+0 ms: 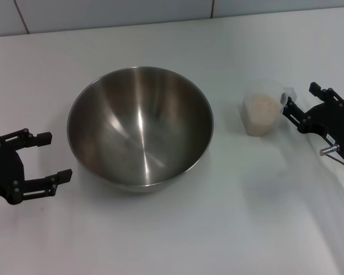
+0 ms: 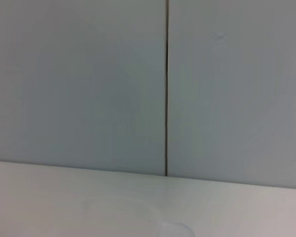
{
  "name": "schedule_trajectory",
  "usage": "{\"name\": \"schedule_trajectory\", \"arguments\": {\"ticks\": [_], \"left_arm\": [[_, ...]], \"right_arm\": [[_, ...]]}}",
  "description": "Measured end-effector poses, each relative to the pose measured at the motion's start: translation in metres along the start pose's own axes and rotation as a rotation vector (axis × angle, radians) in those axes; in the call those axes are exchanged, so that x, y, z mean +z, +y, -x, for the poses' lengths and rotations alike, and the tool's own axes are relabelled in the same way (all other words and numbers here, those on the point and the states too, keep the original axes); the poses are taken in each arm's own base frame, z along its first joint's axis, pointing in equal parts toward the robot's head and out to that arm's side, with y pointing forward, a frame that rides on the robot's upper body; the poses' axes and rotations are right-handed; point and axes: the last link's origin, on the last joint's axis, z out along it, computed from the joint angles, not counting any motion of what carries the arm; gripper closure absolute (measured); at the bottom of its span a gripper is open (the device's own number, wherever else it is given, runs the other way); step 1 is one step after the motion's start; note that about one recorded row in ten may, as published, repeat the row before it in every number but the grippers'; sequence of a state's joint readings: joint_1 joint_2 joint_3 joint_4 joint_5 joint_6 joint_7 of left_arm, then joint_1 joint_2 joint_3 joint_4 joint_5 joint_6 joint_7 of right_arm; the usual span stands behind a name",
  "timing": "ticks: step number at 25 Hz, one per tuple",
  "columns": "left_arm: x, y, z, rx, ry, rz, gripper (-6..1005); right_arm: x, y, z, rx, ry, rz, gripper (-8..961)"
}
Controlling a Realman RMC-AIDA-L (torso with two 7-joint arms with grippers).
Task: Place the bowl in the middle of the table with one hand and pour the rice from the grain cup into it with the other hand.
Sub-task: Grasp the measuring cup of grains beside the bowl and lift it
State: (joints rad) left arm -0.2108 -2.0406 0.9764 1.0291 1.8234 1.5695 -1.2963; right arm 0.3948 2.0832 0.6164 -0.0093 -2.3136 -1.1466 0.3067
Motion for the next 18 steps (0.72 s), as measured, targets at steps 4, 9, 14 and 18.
{"name": "schedule_trajectory", "arguments": {"ticks": [4, 9, 14, 18], "left_arm": [[0.0013, 0.0007, 0.0005, 0.000, -0.005, 0.005, 170], [0.0015, 0.0010, 0.0002, 0.001, -0.005, 0.008, 170], [0.0013, 0.0014, -0.0005, 0.004, -0.004, 0.011, 169], [0.0010, 0.0018, -0.0013, 0.007, -0.003, 0.015, 169]], "right_arm": [[0.0018, 0.0022, 0.0007, 0.006, -0.002, 0.004, 272], [0.0050, 0.0042, 0.0028, 0.001, -0.006, 0.017, 458], [0.0057, 0.0056, 0.0032, -0.001, -0.007, 0.024, 693], [0.0062, 0.0060, 0.0036, -0.002, -0.008, 0.027, 800]]}}
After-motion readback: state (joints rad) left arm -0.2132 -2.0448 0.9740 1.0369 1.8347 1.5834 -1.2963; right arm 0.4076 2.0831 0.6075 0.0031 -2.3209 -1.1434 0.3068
